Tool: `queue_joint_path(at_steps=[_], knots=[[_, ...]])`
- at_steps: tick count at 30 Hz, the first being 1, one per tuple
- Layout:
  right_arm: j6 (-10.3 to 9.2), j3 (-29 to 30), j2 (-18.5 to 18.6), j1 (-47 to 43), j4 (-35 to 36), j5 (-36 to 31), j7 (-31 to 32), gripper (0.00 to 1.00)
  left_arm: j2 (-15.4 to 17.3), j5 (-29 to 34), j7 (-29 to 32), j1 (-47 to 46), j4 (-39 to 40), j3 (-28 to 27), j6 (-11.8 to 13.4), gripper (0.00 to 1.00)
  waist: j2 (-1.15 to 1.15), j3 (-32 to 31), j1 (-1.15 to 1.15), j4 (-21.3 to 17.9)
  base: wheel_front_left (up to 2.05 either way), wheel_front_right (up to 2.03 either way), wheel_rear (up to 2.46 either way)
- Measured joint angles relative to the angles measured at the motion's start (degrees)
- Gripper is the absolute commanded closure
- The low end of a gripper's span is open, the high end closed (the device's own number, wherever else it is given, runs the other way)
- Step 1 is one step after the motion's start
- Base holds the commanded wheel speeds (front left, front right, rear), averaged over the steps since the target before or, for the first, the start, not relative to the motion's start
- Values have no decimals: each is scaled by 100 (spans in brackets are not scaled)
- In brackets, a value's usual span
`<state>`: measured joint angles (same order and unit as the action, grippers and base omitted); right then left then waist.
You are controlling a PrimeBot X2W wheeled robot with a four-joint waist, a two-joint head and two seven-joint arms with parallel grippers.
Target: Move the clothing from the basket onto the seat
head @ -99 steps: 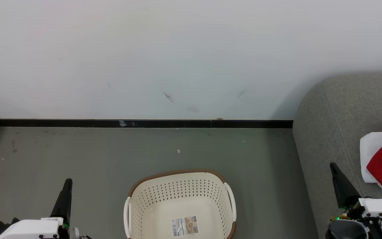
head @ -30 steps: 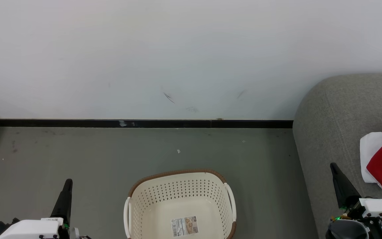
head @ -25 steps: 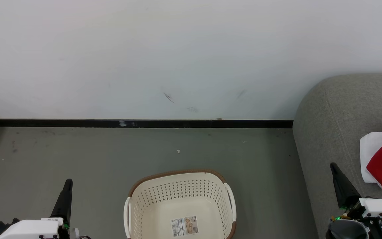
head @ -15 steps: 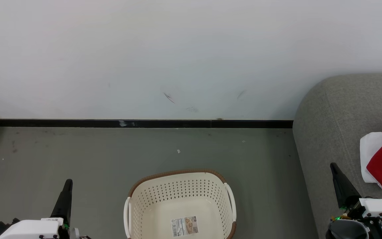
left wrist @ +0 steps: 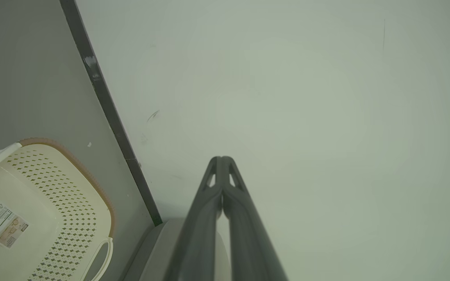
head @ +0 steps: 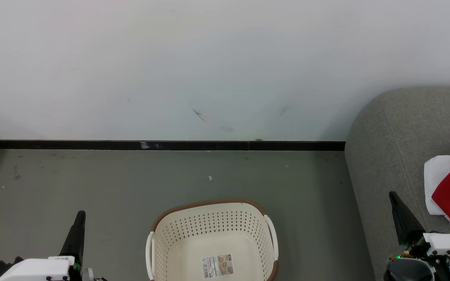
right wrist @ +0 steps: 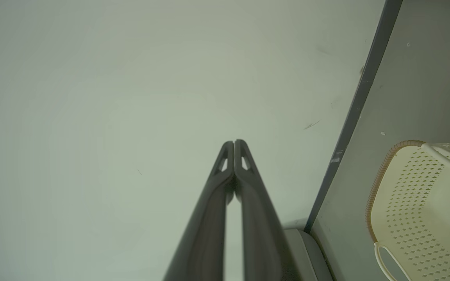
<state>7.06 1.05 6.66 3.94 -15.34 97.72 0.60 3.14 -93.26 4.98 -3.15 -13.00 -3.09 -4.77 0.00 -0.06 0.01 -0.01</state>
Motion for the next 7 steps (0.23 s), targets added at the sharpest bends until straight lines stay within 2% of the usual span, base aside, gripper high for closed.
queue_joint_path(at_steps=[7], knots=[[0, -1, 1, 1, 0, 1, 0, 100, -1, 0, 0, 0, -1, 0, 0, 100, 0, 0, 0, 0, 0, 0, 0]])
